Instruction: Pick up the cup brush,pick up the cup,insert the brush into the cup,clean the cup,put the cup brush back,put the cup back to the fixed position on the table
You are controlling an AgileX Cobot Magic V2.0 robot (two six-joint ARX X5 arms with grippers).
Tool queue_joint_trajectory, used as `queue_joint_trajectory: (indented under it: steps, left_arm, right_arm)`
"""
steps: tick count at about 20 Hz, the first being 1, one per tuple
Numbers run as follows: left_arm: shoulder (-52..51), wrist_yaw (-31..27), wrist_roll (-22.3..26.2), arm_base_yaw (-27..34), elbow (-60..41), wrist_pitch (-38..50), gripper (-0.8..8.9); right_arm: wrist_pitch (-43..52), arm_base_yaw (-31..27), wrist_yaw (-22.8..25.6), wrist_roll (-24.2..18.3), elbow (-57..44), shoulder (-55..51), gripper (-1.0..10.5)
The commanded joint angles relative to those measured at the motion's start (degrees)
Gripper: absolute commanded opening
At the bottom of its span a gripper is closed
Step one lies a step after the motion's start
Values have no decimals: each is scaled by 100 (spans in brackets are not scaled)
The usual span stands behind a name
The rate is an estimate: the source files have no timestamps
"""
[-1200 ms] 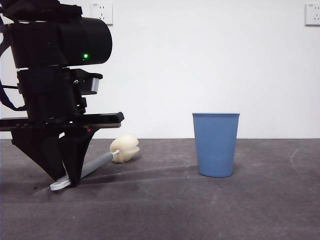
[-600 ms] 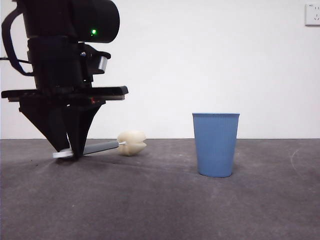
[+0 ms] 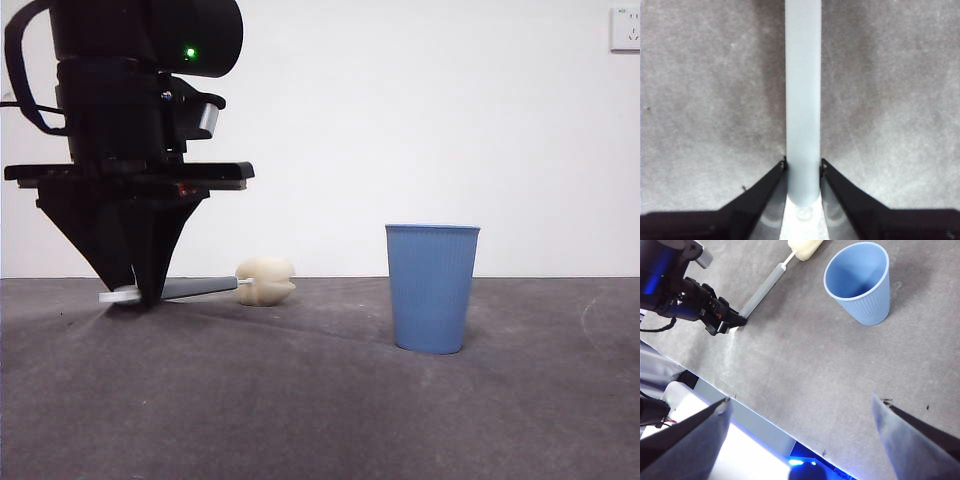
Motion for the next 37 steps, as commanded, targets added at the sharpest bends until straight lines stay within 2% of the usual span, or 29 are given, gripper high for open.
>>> queue_joint_trajectory:
  steps: [1, 6, 7, 8, 13, 16, 21, 26, 32, 35, 37]
  left_arm:
    - [-2, -72, 125, -4, 267, -37, 85]
    - [-2, -201, 157, -4, 592, -269, 76]
    - [-2, -229, 164, -4, 592, -284, 25]
    - [-2, -247, 229, -4, 592, -319, -14]
    - [-229, -520, 756, -4, 592, -232, -9]
    - [-654, -522, 1167, -4, 592, -155, -9]
    - [-1493, -424, 1512, -4, 592, -337, -9]
    - [-2365, -352, 1727, -4, 592, -649, -9]
    - [-2942, -330, 1856, -4, 592, -1176, -9]
    - [-3047, -328, 1858, -4, 592, -1241, -9]
    - [-3060, -330, 1856, -4, 592, -1311, -9]
  right_arm:
    - [35, 15, -4, 37, 2, -17, 472]
    - [33, 15, -4, 37, 2, -17, 472]
    - [33, 15, -4, 37, 2, -17, 472]
    - [33, 15, 4, 31, 2, -17, 471]
    - [474, 118, -13, -87, -236, 0, 469]
    - [1276, 249, -13, -42, -940, 0, 474]
    - [3399, 466, 44, 273, -2149, 33, 478]
    - [5097, 763, 509, 566, -2977, 612, 479]
    - [6749, 1134, 938, 459, -3132, 2124, 479]
    - [7576, 1285, 960, 459, -3132, 2789, 479]
    - [7932, 1381, 1215, 341, -3132, 3084, 479]
